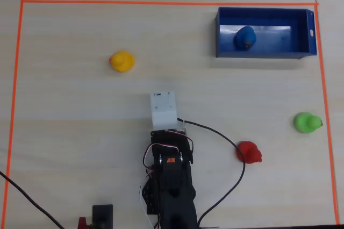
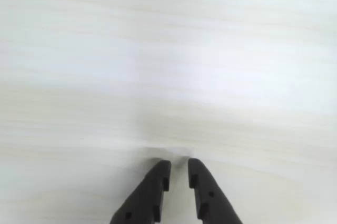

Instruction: Grasp blue duck and put it into box.

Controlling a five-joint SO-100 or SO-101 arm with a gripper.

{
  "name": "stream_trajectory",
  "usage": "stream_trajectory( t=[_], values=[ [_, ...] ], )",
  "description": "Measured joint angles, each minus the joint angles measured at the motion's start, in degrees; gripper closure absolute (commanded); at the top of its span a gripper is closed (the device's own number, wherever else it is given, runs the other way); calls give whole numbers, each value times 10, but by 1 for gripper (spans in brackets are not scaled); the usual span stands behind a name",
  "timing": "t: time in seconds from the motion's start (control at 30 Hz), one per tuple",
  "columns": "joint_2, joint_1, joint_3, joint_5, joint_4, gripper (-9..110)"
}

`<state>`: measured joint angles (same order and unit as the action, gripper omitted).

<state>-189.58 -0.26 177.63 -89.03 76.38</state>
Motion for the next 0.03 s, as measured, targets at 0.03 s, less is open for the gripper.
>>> stream_trajectory(
  t=[0.03],
  values=[
    [0, 0, 0, 0, 0, 100]
  ],
)
